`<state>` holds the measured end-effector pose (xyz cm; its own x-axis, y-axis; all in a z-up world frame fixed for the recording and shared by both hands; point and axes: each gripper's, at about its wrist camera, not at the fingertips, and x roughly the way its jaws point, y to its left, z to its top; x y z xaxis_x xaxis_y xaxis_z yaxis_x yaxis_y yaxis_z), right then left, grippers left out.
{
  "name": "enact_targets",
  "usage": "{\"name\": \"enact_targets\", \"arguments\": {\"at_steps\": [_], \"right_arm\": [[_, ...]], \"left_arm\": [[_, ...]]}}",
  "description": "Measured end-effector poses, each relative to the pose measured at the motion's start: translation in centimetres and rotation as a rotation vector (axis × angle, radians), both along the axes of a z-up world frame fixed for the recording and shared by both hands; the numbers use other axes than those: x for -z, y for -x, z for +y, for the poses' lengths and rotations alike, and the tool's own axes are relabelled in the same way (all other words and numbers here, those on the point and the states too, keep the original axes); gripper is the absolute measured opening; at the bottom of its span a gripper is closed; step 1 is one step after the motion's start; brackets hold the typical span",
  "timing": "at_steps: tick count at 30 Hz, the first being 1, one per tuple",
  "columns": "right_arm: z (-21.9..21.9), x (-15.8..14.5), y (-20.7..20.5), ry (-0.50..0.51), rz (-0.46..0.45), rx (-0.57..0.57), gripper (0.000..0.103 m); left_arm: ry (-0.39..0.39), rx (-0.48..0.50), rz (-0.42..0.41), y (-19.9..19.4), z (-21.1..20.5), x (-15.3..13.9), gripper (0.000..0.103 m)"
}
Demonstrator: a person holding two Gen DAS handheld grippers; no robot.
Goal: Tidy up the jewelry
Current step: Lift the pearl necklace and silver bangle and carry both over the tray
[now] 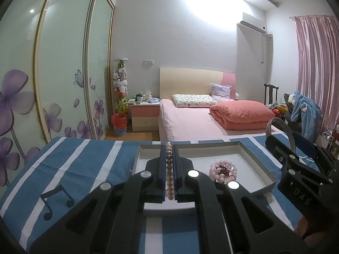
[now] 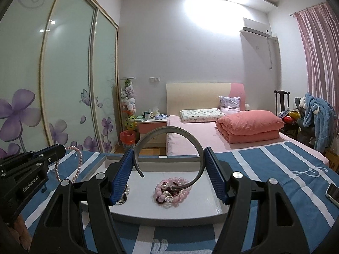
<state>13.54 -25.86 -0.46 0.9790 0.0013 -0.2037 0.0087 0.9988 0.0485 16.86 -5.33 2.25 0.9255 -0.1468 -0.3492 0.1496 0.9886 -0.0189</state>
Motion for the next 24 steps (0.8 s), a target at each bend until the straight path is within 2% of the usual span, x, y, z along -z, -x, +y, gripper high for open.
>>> {"name": "enact_targets", "arguments": {"at_steps": [12, 16, 24], "right_arm": [[-0.2, 0.9, -4.7, 0.005, 0.058, 0.027, 0.067], [0.0, 1.9, -6.8, 0.002, 0.146, -0.001, 0.067], [-0.8, 4.3, -9.8, -0.074, 0.317, -0.023, 0.067]], "left_arm": [[0.019, 0.006, 0.056, -5.6, -0.8, 1.6, 0.006], [0.026, 0.021, 0.103, -7.4, -1.0, 2.9, 0.006], [0.051, 0.048, 0.206, -10.1, -0.8, 5.5, 0.006]]}}
